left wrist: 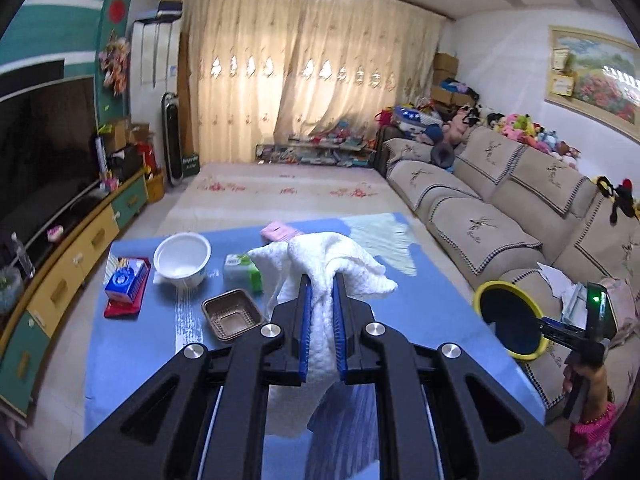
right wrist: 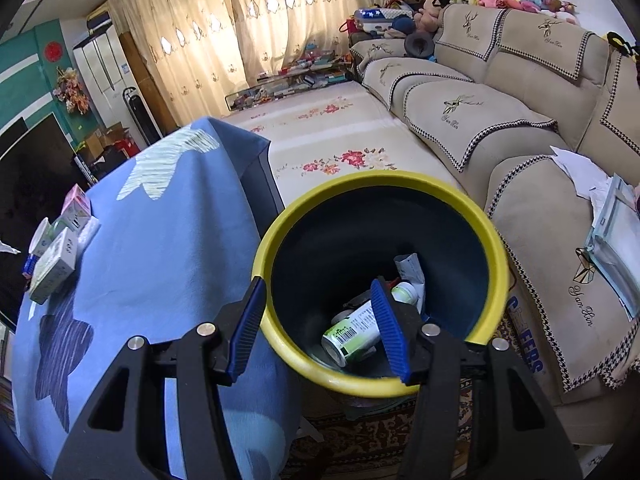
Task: Collect trash
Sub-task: 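Carry the tissue into the bin and open the left tool, then reach the right tool toward the white barcoded box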
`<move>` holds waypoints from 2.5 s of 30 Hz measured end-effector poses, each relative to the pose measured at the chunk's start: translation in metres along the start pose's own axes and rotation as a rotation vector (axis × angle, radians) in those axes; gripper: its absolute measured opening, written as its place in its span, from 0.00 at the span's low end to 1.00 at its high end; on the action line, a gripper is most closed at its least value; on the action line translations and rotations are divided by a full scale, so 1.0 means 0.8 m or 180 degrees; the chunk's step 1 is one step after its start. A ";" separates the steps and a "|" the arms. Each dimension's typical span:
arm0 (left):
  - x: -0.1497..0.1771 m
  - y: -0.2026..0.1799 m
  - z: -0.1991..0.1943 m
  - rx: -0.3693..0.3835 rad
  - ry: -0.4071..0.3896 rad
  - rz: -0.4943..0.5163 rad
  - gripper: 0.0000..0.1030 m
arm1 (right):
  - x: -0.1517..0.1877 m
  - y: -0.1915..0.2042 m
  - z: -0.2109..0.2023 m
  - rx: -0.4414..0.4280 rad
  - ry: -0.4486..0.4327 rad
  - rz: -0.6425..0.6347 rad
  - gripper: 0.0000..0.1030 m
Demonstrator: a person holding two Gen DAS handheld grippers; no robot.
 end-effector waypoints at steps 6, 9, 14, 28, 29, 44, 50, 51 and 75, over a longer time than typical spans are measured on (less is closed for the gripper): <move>-0.001 -0.059 -0.044 0.0244 -0.0043 0.0170 0.10 | 0.012 -0.003 -0.053 0.0048 -0.0128 -0.0128 0.52; 0.005 -0.107 -0.050 0.0453 -0.0001 0.0313 0.10 | 0.019 -0.012 -0.081 0.0132 -0.0205 -0.0150 0.54; 0.020 -0.206 -0.035 0.0845 0.0167 0.0571 0.10 | 0.029 -0.033 -0.120 0.0213 -0.0359 -0.0095 0.54; 0.044 -0.496 0.063 0.1524 0.0516 0.1223 0.12 | 0.064 -0.141 -0.132 0.0466 -0.0282 0.0334 0.56; 0.046 -0.510 0.069 0.1527 0.0546 0.1254 0.15 | 0.065 -0.148 -0.132 0.0475 -0.0277 0.0371 0.56; 0.038 -0.569 0.117 0.1436 0.0569 0.1245 0.71 | 0.071 -0.170 -0.122 0.0422 -0.0226 0.0537 0.57; 0.017 -0.484 0.069 0.1348 0.0306 0.1016 0.76 | 0.061 -0.137 -0.116 0.0334 -0.0225 0.0389 0.58; 0.015 -0.468 0.061 0.1331 0.0272 0.0980 0.76 | 0.060 -0.132 -0.115 0.0324 -0.0222 0.0362 0.58; 0.119 0.080 -0.044 -0.0428 0.0006 -0.0580 0.91 | 0.014 0.302 0.043 -0.0979 0.0251 -0.1174 0.60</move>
Point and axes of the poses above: each gripper's, at about its wrist camera, not at the fingertips, and z roughly the way its jaws point, y to its left, x to its underside, the point moved 6 cm from there along z, roughly the way its jaws point, and after that the axes turned 14 degrees about -x, right-handed, at the moved point
